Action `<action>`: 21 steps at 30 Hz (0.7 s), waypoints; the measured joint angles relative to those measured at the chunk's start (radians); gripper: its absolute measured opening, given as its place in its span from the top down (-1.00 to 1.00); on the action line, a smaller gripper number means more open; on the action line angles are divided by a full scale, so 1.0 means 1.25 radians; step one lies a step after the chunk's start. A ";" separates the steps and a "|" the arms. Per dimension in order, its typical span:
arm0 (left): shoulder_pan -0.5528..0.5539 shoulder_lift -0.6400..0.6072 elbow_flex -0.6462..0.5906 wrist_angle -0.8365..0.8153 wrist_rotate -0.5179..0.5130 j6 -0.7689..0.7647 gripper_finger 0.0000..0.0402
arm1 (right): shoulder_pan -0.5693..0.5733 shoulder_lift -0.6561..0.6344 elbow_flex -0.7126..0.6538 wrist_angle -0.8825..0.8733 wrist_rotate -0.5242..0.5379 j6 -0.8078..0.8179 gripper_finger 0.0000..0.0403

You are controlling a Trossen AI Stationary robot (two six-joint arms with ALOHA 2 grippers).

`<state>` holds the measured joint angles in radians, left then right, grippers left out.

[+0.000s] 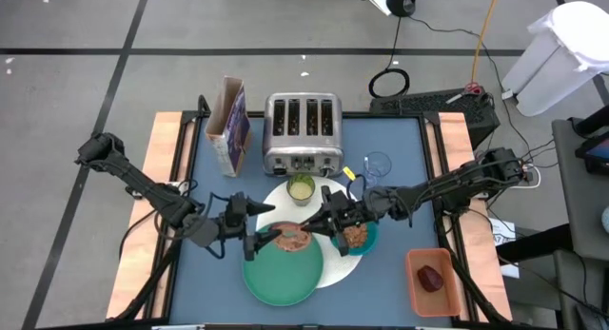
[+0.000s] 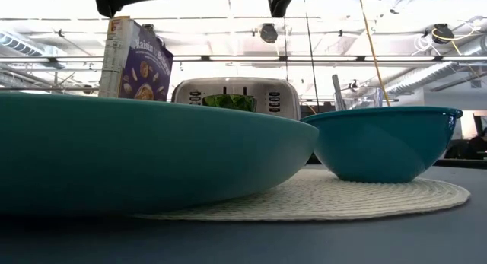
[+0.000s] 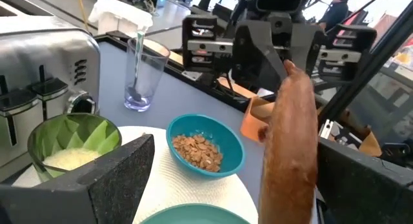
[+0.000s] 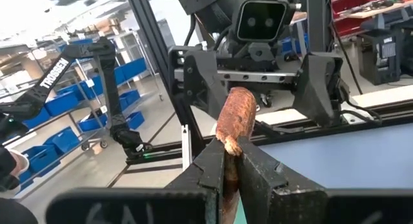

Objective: Arrange a breakfast setting
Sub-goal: Put the bread on the green plate

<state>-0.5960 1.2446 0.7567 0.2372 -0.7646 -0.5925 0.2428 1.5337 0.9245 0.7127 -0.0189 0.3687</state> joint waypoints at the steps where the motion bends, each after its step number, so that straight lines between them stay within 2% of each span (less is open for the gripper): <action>1: 0.000 0.000 0.000 0.000 0.000 0.004 -0.97 | 0.000 0.000 0.000 0.001 0.000 0.000 0.87; 9: 0.000 0.000 0.000 0.000 0.030 0.029 -0.96 | -0.001 0.000 0.000 0.002 0.019 0.000 0.87; 12: 0.000 0.000 0.000 0.000 0.047 0.030 -0.89 | -0.004 0.000 0.000 0.002 0.020 0.000 0.87; 21: 0.000 0.000 0.000 0.000 0.053 0.030 -0.24 | -0.010 0.000 0.000 0.002 0.019 0.003 0.87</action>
<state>-0.5961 1.2442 0.7567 0.2371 -0.6987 -0.5549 0.2302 1.5337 0.9245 0.7147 0.0054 0.3721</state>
